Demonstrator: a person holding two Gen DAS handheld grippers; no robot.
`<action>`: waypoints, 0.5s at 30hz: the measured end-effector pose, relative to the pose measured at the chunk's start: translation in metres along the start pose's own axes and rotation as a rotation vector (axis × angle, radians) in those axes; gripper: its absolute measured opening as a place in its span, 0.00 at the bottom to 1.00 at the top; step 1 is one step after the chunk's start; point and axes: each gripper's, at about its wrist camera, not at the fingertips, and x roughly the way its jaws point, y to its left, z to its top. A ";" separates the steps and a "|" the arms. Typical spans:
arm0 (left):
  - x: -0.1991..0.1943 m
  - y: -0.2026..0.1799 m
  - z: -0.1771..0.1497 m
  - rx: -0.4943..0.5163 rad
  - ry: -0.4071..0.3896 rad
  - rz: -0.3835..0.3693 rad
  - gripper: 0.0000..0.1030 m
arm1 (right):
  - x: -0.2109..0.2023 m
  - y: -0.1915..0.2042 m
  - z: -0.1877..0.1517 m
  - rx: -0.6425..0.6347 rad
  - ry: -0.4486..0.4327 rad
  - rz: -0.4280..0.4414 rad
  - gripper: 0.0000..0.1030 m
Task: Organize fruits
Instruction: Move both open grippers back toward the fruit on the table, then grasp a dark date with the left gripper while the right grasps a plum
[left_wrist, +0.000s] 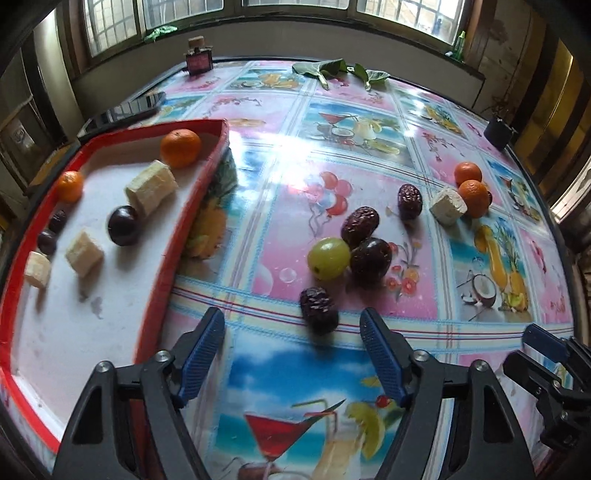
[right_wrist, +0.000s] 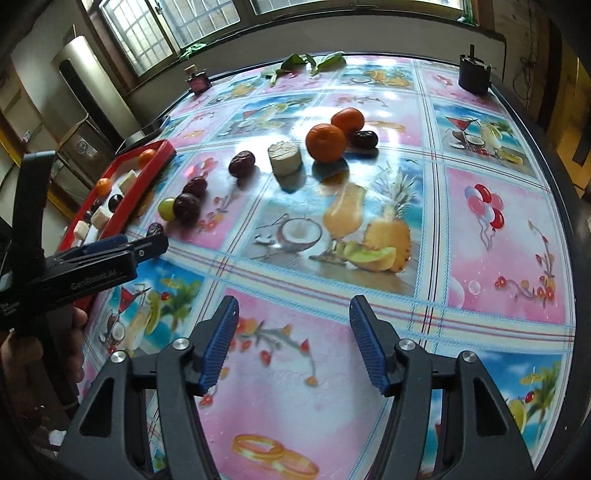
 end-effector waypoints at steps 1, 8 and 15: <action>-0.001 -0.001 0.001 0.006 -0.013 0.013 0.64 | 0.002 -0.001 0.002 0.001 -0.003 0.005 0.62; -0.003 0.004 0.004 0.017 -0.030 -0.003 0.16 | 0.022 0.013 0.033 -0.048 -0.025 0.049 0.62; -0.009 0.013 -0.007 -0.008 -0.014 -0.061 0.16 | 0.053 0.059 0.058 -0.163 -0.011 0.126 0.62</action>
